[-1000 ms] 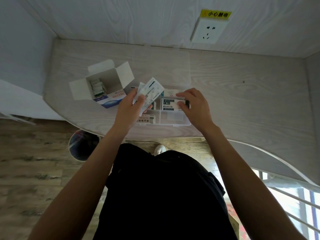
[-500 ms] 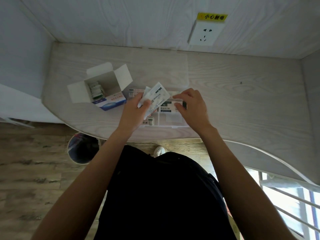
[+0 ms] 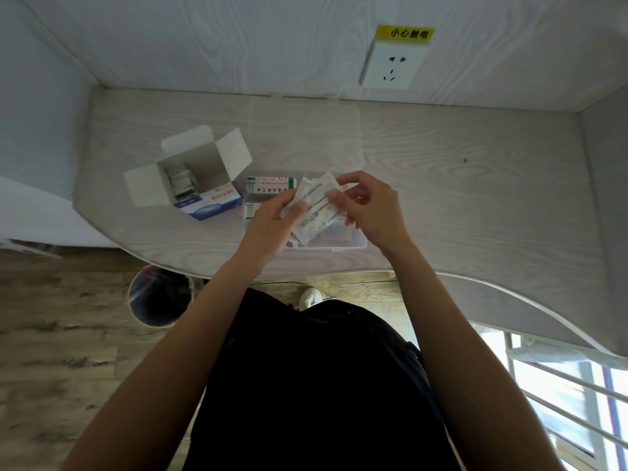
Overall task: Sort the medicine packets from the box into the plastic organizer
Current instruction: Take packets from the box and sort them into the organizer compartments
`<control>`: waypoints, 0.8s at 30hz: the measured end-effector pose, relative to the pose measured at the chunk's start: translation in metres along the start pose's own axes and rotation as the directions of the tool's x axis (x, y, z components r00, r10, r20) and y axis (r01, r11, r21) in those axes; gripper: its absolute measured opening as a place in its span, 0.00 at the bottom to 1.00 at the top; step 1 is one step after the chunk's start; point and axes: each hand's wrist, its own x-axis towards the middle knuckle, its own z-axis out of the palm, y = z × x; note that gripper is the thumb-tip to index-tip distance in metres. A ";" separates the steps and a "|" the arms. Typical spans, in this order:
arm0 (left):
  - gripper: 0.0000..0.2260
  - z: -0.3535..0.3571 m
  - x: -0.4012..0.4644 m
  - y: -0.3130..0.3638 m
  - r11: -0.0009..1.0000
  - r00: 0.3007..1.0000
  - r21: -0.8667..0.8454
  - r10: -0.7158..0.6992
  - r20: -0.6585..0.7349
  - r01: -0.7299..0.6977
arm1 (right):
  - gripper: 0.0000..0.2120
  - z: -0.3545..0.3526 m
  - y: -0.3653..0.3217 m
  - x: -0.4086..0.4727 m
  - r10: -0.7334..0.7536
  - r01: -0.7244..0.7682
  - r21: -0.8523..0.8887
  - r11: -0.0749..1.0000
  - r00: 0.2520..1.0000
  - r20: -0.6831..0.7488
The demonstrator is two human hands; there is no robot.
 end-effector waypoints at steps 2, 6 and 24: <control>0.06 -0.001 0.001 -0.001 1.000 0.999 -0.026 0.005 -0.033 -0.006 | 0.08 0.000 0.000 -0.001 0.032 -0.033 0.028 0.999 0.999 0.028; 0.06 -0.004 0.000 -0.002 0.996 0.994 0.055 0.069 -0.085 -0.064 | 0.06 0.000 -0.001 -0.004 0.066 -0.068 0.061 0.996 0.997 0.041; 0.05 -0.007 0.001 0.000 0.996 0.994 0.077 0.061 -0.092 -0.054 | 0.13 -0.004 -0.001 -0.004 0.008 -0.016 0.117 0.993 0.998 0.066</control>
